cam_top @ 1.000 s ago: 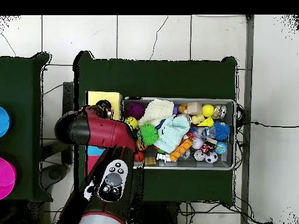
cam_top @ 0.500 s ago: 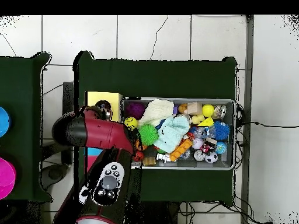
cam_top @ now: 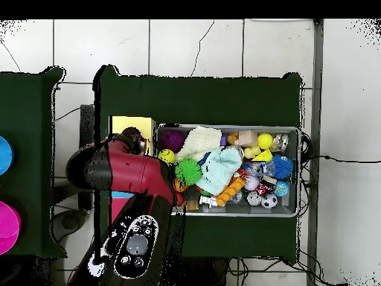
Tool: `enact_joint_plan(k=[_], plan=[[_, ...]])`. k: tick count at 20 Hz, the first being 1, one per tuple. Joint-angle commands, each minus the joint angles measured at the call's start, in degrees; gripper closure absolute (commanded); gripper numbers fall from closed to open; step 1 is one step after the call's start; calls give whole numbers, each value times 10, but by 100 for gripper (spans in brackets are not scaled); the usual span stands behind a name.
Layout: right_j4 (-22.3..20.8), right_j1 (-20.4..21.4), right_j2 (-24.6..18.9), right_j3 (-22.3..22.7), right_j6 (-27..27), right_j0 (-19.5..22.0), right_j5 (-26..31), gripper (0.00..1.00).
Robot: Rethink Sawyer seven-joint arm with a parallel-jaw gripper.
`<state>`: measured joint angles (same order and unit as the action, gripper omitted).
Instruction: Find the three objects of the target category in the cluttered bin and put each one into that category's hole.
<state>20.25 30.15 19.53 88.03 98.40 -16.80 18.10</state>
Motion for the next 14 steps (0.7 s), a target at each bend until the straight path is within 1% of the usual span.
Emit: enact_joint_plan(k=[1, 3, 6, 10, 14], plan=[[-25, 11, 6, 28, 85, 21, 55, 100], [-28, 12, 6, 26, 81, 23, 46, 100], [-30, 18, 2, 34, 77, 27, 39, 100], [-37, 22, 7, 29, 67, 32, 49, 100], [-44, 16, 18, 35, 58, 46, 62, 100]])
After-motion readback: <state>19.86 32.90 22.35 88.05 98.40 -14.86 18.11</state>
